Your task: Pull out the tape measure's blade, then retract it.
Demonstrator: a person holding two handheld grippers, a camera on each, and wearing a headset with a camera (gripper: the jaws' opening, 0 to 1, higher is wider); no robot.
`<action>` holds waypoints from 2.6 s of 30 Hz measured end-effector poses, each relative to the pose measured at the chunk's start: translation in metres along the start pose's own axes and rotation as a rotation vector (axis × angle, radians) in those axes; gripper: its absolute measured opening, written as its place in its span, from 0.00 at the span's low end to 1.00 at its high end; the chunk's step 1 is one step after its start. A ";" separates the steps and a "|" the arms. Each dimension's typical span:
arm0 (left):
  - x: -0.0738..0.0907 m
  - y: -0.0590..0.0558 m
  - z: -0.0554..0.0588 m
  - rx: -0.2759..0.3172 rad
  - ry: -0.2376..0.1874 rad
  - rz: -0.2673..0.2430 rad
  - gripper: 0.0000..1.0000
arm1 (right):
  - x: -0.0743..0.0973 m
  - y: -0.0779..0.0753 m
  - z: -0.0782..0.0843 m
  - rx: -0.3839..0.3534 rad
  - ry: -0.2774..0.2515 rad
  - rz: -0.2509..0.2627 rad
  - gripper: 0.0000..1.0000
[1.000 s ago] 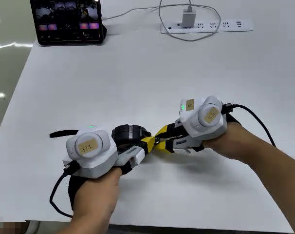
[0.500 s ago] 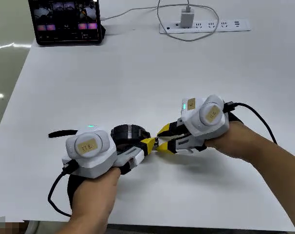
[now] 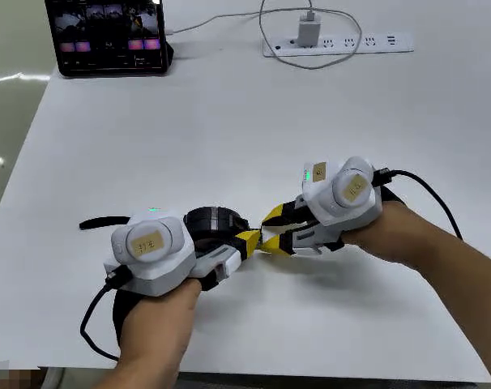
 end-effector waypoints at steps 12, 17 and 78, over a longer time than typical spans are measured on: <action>0.004 -0.005 -0.001 -0.165 0.039 0.030 0.73 | 0.017 0.005 0.003 -0.009 -0.018 0.046 0.35; 0.005 -0.004 0.000 -0.194 0.048 0.036 0.73 | 0.019 0.005 0.003 -0.022 -0.020 0.056 0.37; 0.076 0.030 0.006 -0.465 0.114 0.183 0.99 | 0.113 0.033 0.033 -0.166 0.021 0.252 0.70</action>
Point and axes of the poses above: the centre of the closed fingertips' face, and the gripper's own axes: x roughly backward along the fingers, y roughly to its left, z roughly out of its underside, the point moved 9 cm from there along x, roughly backward along the fingers, and after that the axes turned 11 degrees about z, right-handed, at the moved point
